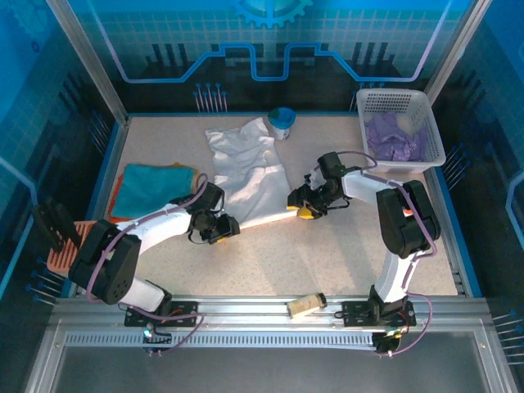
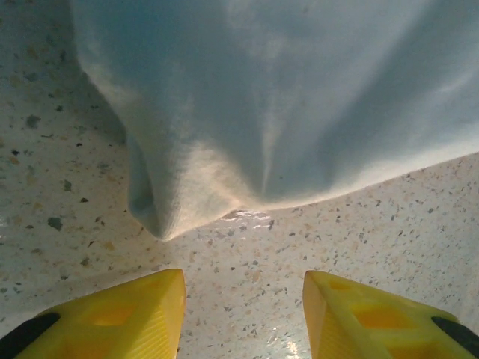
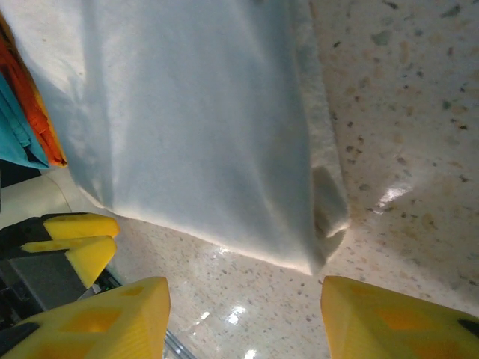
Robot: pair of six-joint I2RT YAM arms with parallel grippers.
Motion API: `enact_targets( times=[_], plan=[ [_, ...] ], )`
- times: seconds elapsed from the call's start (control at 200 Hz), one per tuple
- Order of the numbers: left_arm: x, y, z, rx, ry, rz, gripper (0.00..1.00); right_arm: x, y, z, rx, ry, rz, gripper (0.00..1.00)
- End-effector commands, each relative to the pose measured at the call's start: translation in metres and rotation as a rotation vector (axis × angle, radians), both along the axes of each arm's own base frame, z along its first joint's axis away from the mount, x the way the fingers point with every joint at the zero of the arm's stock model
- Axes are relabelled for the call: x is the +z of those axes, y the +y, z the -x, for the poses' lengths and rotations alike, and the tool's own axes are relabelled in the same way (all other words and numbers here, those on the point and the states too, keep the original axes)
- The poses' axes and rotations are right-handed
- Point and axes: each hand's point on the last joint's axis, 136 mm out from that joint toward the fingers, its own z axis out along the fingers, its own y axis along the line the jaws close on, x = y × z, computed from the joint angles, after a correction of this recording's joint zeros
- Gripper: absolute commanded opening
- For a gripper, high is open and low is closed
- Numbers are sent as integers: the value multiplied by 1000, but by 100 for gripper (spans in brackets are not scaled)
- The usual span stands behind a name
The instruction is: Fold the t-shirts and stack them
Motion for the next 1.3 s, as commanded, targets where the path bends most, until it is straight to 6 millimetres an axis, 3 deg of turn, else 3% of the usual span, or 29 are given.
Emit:
enact_targets(
  times=[0.0,0.355,0.685,1.116,1.296],
  plan=[
    [12,-3,-2,22,-33,57,46,1,-11,0,-16,-52,27,55],
    [10,23,-19,95,-57,71,43,-15,-16,-15,-4,-61,101,44],
    [11,10,-44,70,-147,136,34,-13,-10,-28,-18,-146,77,32],
    [-1,21,-31,55,-140,81,26,-18,2,-24,-2,-111,-11,29],
    [-4,24,-21,44,-139,70,16,-22,2,-17,11,-90,-20,24]
  ],
)
